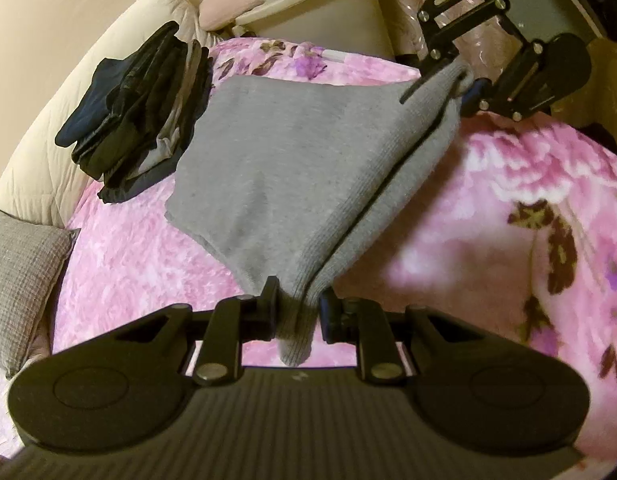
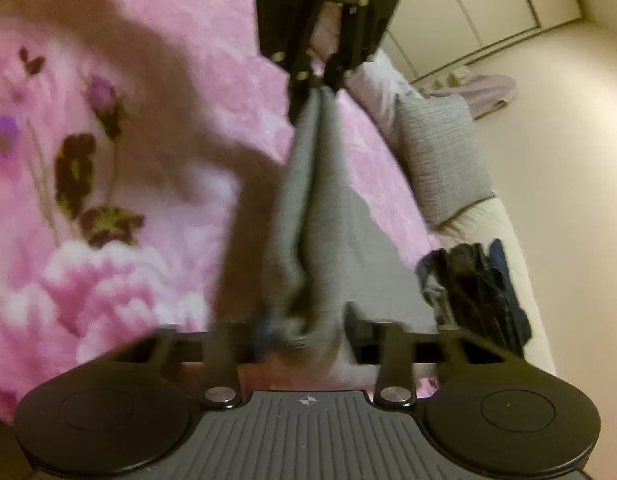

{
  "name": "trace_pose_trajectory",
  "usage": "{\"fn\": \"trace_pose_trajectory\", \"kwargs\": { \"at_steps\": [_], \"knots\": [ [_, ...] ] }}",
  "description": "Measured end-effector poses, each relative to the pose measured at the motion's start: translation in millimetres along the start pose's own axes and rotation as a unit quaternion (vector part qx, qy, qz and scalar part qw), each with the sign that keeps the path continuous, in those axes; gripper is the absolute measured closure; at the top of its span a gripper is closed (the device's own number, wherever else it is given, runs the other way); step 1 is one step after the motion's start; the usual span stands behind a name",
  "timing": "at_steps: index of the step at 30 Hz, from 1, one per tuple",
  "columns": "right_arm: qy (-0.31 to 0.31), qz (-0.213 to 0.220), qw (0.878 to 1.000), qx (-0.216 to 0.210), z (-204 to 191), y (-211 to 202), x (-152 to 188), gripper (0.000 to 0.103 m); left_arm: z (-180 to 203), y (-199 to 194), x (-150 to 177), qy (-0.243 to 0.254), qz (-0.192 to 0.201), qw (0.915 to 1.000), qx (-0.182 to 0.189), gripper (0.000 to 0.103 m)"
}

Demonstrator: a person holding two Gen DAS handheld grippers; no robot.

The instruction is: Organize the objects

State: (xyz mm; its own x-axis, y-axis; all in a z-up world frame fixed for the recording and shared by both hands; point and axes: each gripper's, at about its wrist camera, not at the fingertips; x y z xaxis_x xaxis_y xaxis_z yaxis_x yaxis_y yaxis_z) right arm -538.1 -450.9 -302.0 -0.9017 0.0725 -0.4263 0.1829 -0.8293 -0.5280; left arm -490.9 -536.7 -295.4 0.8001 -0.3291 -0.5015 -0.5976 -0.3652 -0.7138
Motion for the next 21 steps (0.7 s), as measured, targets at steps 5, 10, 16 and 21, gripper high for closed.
{"fn": "trace_pose_trajectory", "kwargs": {
  "at_steps": [5, 10, 16, 21],
  "knots": [
    [0.058, -0.008, 0.997, -0.05, 21.9, -43.2, -22.1, 0.087, 18.9, -35.5, 1.0, -0.001, -0.003, 0.9999, 0.011, 0.087],
    [0.094, -0.003, 0.983, -0.156, 15.0, -110.3, -61.6, 0.087, 63.1, -113.4, 4.0, -0.034, -0.034, 0.9968, 0.063, 0.087],
    [0.174, -0.007, 0.935, -0.309, 28.9, -159.6, -91.5, 0.087, 81.4, -168.4, -1.5, -0.052, -0.081, 0.9822, 0.161, 0.087],
    [0.288, -0.015, 0.882, -0.372, 104.7, -129.5, -74.1, 0.087, 19.7, -150.8, -21.6, -0.103, -0.094, 0.97, 0.199, 0.087]
  ]
}}
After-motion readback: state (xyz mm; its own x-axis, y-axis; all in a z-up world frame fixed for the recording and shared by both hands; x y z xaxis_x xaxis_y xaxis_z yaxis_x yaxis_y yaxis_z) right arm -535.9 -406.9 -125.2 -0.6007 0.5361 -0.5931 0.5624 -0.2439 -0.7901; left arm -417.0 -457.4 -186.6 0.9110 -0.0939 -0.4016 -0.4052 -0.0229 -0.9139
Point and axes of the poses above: each gripper's, at about its wrist camera, not at the fingertips, and y roughly the way its jaws point, z to its right, x to its underside, and after that the axes turned 4 degrees about z, right-handed
